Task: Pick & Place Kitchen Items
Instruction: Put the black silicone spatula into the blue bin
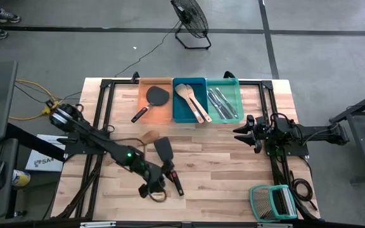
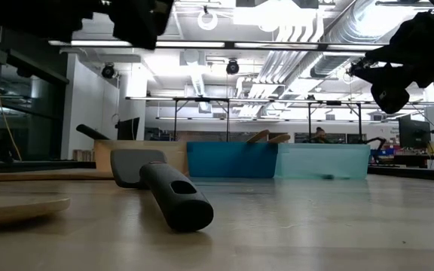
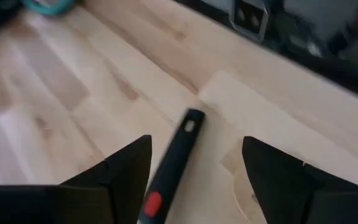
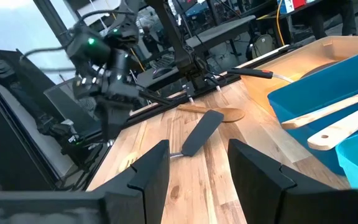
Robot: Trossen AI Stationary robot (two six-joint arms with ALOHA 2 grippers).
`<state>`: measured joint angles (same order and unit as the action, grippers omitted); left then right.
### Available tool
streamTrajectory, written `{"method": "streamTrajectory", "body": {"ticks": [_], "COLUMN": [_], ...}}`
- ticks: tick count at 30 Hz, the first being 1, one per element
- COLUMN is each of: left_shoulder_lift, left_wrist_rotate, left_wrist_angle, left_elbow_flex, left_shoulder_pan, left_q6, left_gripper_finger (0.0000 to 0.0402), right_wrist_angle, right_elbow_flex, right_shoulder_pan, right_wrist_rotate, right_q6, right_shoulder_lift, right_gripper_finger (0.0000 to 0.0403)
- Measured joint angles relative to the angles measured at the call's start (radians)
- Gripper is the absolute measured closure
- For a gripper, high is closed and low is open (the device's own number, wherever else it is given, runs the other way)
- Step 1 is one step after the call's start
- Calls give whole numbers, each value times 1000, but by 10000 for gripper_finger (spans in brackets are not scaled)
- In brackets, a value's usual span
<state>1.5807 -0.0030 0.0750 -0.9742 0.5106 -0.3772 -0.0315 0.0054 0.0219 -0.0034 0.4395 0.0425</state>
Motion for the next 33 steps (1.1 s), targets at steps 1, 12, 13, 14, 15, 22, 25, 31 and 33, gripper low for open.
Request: {"method": "streamTrajectory", "body": {"ticks": [1, 12, 13, 14, 15, 22, 25, 31, 33], "left_shoulder_lift": [27, 291, 303, 310, 316, 322, 322, 322, 322], "left_wrist_rotate": [6, 33, 28, 19, 14, 1, 15, 66, 82], "left_wrist_angle": [37, 220, 218, 221, 221, 245, 265, 271, 292], "left_elbow_flex": [-28, -273, -288, -299, -308, -317, -317, -317, -317], "left_shoulder_pan": [0, 0, 0, 0, 0, -42, -88, -159, -161], "left_q6": [-22, -201, -205, -214, -226, -280, -298, -314, -328], "left_gripper_finger": [153, 151, 151, 151, 151, 158, 171, 186, 187], "right_wrist_angle": [0, 0, 0, 0, 0, 0, -1, -1, -1], "right_elbow_flex": [0, 0, 0, 0, 0, 0, 0, 0, 0], "right_shoulder_pan": [0, 0, 0, 0, 0, 0, 0, 0, 0], "right_wrist_rotate": [0, 1, 1, 1, 1, 1, 1, 1, 1], "right_q6": [0, 0, 0, 0, 0, 0, 0, 0, 0], "right_shoulder_lift": [2, 8, 9, 9, 9, 9, 9, 9, 9], "right_gripper_finger": [247, 247, 247, 247, 247, 247, 247, 247, 247]}}
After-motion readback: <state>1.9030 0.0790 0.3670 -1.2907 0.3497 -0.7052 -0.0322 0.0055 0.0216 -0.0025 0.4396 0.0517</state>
